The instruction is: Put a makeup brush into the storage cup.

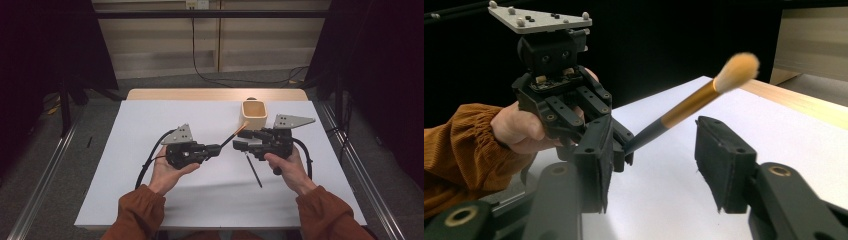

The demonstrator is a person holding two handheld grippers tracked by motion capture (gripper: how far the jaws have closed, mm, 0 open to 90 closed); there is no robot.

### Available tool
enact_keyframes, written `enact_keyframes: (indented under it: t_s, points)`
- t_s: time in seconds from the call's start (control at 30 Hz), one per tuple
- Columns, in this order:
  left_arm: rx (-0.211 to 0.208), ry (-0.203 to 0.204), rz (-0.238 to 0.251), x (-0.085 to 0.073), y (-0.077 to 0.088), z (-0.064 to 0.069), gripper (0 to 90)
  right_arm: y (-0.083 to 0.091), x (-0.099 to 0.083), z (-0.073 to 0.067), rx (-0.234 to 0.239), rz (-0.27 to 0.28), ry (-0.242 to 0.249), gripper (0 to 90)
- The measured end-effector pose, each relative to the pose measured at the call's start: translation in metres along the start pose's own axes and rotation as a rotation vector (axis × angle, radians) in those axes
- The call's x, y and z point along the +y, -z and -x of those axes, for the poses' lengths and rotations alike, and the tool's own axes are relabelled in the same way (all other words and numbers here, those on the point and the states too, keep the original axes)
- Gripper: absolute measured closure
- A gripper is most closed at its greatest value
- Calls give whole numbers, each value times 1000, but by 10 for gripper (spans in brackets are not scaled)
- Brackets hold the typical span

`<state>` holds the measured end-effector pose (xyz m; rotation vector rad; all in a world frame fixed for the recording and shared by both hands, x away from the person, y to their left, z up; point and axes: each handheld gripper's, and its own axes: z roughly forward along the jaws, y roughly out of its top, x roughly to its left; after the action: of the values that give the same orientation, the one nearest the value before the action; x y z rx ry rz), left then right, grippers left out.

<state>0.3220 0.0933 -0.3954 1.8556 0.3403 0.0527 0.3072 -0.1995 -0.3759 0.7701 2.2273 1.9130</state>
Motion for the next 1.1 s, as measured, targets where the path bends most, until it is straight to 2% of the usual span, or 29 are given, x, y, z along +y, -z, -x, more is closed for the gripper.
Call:
enact_keyframes:
  t_s: [0.2, 0.23, 0.3, 0.33, 0.43, 0.47, 0.7, 0.87, 1.07, 1.1]
  points:
    - [-8, -8, -19, -3, -5, 2, 847, -2, -1, 1, 11, -2, -4, 576]
    - [-7, -9, -22, -4, -6, 2, 847, -1, -1, 2, 15, 1, -7, 629]
    - [-10, -11, -27, -5, -7, 2, 847, -1, -1, 2, 16, 2, -11, 638]
    - [-13, -10, -27, -7, -8, 2, 847, -1, -1, 4, 22, 11, -23, 679]
    - [-14, -16, -34, -8, -9, 2, 847, -1, -2, 4, 18, 8, -25, 714]
    - [-16, -16, -37, -8, -10, 2, 847, -1, -3, 5, 22, 12, -33, 769]
    - [-22, -32, -43, -10, -13, 3, 848, -2, -3, 6, 50, 12, -58, 815]
    - [-22, -37, -46, -14, -17, 3, 841, -3, -2, 2, 69, 6, -55, 838]
    - [-20, -18, -33, -15, -17, 2, 821, -2, -1, 2, 63, 1, -50, 839]
    - [-15, -14, -37, -16, -17, 2, 778, -2, -1, 1, 60, -1, -45, 840]
